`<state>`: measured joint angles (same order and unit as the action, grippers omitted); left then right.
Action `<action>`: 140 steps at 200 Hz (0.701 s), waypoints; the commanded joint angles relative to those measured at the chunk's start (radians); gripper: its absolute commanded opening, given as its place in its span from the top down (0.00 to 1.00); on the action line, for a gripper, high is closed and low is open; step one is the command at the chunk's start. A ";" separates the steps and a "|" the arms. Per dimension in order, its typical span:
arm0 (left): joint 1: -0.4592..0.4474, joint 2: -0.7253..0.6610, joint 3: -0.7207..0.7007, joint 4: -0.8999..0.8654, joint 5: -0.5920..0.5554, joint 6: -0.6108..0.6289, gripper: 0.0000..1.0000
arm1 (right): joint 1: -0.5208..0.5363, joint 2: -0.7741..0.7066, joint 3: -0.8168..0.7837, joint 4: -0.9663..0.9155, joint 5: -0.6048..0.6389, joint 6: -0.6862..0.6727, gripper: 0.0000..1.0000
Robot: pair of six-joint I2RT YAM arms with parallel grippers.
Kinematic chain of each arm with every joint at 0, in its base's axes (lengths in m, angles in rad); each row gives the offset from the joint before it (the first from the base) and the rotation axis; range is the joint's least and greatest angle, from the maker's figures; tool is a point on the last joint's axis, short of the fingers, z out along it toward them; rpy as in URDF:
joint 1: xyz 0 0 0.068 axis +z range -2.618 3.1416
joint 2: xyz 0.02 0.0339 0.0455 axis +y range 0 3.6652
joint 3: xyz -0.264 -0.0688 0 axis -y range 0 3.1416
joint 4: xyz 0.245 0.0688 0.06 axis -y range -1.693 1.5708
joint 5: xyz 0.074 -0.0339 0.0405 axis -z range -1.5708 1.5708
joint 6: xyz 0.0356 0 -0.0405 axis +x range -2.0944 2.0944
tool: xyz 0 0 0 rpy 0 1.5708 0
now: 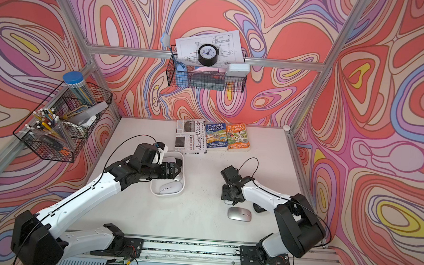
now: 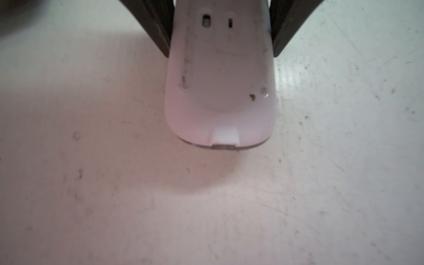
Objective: Put the mouse in the storage box
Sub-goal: Pick up the mouse from the center of the board.
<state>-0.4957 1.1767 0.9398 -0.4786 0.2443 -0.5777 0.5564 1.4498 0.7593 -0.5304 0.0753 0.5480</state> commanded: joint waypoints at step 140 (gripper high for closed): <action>-0.096 0.091 0.041 0.304 0.385 -0.096 0.22 | 0.042 -0.265 -0.185 0.749 -0.557 -0.304 0.54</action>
<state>-0.5537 1.2163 0.9276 -0.1810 0.6411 -0.7002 0.5846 1.1591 0.5571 0.1585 -0.4236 0.2703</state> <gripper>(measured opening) 0.790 0.585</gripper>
